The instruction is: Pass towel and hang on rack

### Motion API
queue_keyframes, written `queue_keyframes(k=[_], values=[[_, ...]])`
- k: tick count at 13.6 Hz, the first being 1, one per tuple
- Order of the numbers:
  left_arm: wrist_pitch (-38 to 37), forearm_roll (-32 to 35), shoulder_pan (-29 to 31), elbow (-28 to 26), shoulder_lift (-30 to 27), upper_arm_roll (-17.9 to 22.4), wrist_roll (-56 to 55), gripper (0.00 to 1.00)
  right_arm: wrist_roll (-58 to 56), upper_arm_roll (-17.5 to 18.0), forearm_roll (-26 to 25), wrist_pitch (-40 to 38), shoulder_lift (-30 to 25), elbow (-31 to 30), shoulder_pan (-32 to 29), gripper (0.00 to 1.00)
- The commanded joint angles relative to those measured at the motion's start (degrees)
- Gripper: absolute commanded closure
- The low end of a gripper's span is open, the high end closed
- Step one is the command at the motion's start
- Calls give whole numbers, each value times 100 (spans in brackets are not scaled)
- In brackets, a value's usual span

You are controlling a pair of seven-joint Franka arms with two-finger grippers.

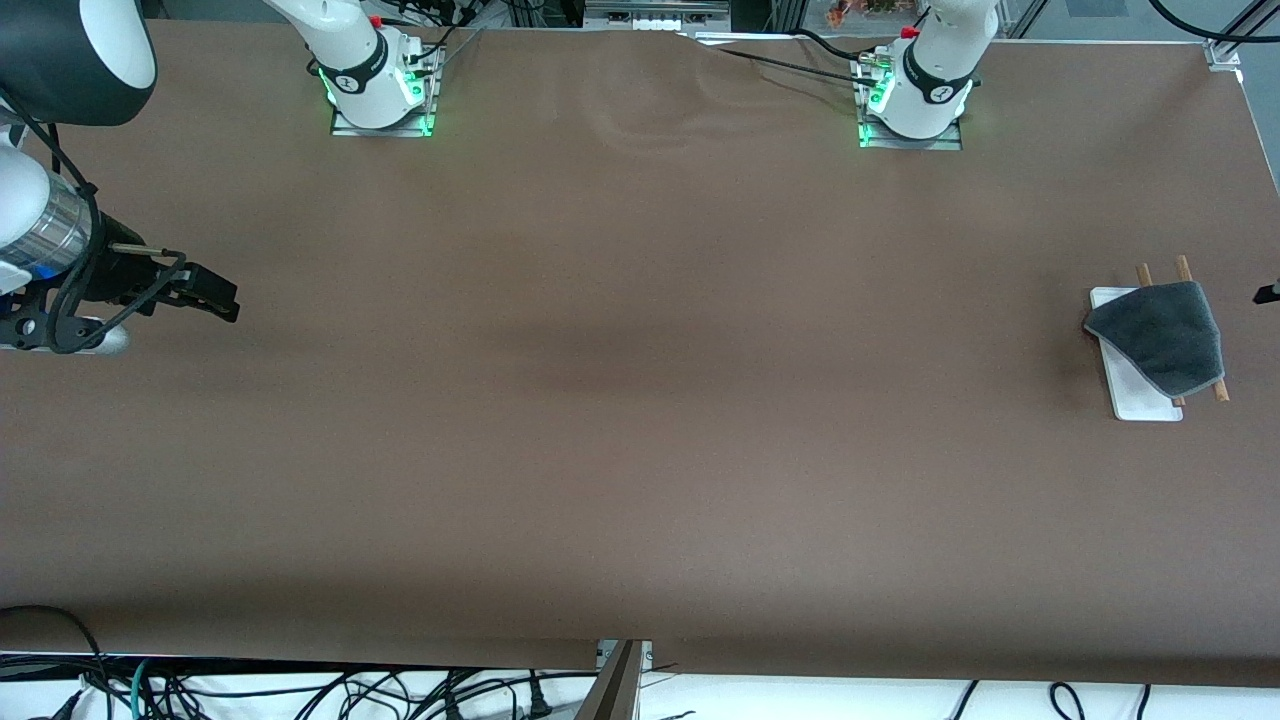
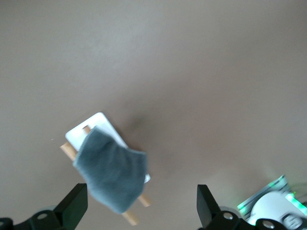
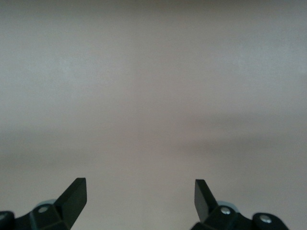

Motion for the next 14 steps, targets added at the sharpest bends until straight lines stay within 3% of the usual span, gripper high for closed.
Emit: queue_keyframes(k=[1,3,7,11,14], values=[[22,-35,-629,-726,-749,76,-1442,0,41,4,94,-81,29,97,-9,1],[92,-52,-1156,-1025,-1065,111,-2602,0,49,4,94,-81,29,97,-9,1],[1461,-289,-2210,-2193,-1935,637,-4803,0,41,4,94,-81,29,97,-9,1],[1761,-324,-2766,-2940,-2524,726,-4902,0,49,4,94,-72,29,97,-9,1],[2140,-1036,-2767,-3505,-2825,822,-4885,0,41,4,94,-81,29,88,-18,1]])
